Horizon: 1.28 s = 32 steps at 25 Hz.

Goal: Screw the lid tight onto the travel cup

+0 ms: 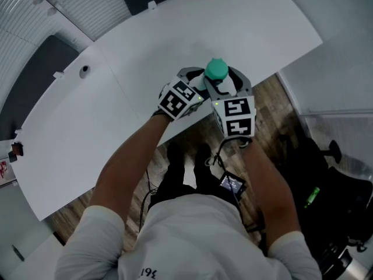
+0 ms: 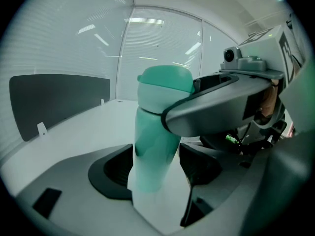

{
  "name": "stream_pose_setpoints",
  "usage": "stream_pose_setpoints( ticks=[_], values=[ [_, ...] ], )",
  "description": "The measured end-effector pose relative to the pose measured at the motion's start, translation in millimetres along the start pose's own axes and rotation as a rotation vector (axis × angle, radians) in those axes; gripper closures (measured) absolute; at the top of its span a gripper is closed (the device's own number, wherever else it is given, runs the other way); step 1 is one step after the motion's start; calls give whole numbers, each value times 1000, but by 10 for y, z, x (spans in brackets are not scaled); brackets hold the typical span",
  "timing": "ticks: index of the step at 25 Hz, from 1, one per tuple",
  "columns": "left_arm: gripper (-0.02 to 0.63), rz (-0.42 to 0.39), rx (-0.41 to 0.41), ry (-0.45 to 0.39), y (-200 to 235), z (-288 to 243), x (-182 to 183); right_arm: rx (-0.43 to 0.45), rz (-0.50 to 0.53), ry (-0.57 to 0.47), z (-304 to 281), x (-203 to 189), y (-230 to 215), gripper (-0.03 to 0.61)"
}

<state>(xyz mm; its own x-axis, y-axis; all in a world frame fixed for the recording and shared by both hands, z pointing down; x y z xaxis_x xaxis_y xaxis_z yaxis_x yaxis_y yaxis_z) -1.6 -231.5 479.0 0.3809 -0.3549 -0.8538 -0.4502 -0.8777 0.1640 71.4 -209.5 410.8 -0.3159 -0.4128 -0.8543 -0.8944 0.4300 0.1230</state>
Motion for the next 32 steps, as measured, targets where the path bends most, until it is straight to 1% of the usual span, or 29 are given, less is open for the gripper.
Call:
stream_pose_setpoints(
  ticks=[5,10,22,28,32],
  values=[
    [304,15,4,-30,-9,132,-47,-2,7,0,-2,-4,-7,291],
    [304,33,11,-37,-17,273,-88,-11,6,-12,21,24,0,291],
    [304,43,20,-102,-53,665,-7,-37,5,-50,230,170,84,291],
    [304,61,21,-151,-90,868,46,-79,10,-74,371,218,108,291],
    [304,67,7,-180,-136,1001,85,-110,8,-90,467,227,119,291]
  ],
)
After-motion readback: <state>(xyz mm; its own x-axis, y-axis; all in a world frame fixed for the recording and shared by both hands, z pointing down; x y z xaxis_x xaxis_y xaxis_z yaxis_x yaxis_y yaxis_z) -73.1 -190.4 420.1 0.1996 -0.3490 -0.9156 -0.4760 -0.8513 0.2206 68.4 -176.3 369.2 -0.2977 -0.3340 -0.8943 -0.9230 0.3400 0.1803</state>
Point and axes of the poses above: the fingertips, and each gripper's own axes: z backward along the fingers, y to its left, x out of its top, the point moved 7 cm from there along z, backward along the fingers, and after that the axes turned 2 degrees about -x, right-handed, at the moved point
